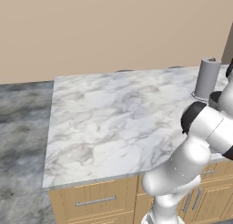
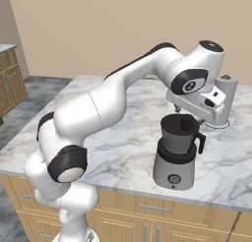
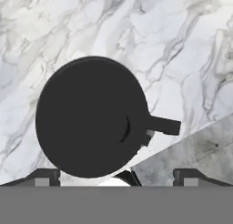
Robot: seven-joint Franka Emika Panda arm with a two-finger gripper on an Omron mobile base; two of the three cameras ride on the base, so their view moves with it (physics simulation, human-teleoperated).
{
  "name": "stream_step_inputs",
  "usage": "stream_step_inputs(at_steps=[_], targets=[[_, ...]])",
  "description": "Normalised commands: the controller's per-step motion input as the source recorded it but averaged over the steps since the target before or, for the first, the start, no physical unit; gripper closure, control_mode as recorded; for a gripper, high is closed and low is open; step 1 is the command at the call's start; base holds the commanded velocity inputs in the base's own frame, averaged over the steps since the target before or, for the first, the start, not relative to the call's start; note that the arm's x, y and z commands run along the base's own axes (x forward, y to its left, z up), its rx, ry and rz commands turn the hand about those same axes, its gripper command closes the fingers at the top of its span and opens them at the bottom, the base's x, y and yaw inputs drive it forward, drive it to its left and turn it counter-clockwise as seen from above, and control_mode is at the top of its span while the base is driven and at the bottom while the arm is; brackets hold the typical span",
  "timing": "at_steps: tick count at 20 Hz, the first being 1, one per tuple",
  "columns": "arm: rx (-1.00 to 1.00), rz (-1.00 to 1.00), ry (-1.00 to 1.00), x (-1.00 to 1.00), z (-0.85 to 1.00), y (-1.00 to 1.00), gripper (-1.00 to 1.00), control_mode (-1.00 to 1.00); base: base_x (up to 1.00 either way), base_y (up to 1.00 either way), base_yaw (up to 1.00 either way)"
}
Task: Open the blender lid, put the peach in the blender, close the lid, and start the blender.
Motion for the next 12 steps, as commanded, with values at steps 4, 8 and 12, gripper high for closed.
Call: stream_step_inputs(at_steps=[4, 8, 12], targets=[[0.00, 0.01, -0.29, -0.74, 0.08, 0.07, -1.00, -1.00, 0.00, 0.00, 0.00], [0.00, 0.09, -0.16, -0.85, -0.58, 0.31, -1.00, -1.00, 0.00, 0.00, 0.00], [0.00, 0.14, -0.19, -0.79, -0.89, 0.44, -1.00, -1.00, 0.00, 0.00, 0.00]])
